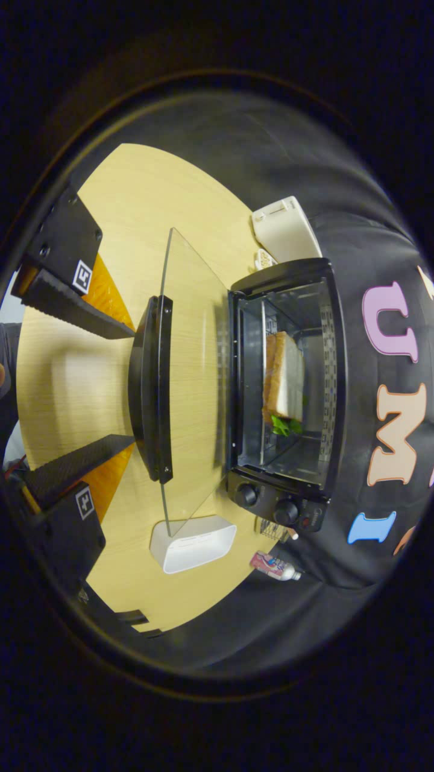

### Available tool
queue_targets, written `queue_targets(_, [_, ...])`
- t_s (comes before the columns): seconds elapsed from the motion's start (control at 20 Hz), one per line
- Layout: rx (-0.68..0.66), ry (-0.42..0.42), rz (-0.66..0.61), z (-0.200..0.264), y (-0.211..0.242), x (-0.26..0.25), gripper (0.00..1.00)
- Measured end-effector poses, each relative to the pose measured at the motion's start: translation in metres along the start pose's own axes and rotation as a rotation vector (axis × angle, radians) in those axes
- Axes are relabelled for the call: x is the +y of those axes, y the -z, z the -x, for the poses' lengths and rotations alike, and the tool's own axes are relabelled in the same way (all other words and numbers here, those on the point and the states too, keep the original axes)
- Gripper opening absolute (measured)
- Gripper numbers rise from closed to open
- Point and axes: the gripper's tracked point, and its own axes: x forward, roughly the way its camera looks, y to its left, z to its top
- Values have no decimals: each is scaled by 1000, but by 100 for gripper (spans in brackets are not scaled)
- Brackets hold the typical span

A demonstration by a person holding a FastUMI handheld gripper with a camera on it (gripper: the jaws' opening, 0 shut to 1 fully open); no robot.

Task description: Open the toaster oven, put the food inside, and close the toaster oven door.

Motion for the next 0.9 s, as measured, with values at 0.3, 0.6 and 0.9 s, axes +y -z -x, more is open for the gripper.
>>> queue_targets(0.3, [-95, 9, 59, 13, -50, -1, 99])
queue_targets(0.6, [-165, -31, 52, -2, -103, 18, 99])
queue_targets(0.9, [-232, -78, -5, -16, -151, 38, 99])
